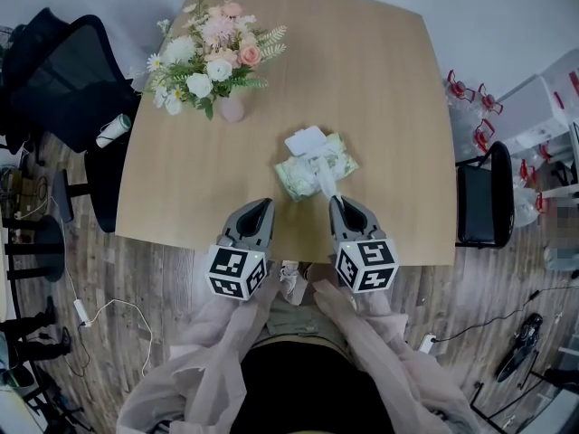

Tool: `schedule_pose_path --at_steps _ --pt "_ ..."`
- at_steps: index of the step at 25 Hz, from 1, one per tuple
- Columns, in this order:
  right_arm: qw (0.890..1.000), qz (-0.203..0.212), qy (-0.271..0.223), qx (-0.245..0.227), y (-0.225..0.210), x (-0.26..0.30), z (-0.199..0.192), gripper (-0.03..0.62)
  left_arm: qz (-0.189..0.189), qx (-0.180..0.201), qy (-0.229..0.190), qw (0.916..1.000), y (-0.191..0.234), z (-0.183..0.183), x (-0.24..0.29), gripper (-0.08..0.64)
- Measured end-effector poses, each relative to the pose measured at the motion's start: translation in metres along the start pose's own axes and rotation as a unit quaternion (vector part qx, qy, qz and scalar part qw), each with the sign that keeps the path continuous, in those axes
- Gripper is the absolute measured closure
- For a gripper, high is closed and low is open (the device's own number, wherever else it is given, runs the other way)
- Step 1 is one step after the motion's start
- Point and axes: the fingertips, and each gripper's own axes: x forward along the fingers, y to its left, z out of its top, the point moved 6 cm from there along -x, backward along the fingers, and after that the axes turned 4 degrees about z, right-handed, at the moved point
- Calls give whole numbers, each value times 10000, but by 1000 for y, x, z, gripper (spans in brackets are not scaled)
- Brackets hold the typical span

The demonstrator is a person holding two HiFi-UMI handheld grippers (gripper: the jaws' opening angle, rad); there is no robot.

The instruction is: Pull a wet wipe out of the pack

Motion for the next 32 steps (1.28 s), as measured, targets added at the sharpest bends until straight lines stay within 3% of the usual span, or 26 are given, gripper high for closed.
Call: schedule_pose_path --at_steps 32 --pt "9996 238 108 -40 10 -33 -5 572 155 62 -132 9998 -26 6 -22 551"
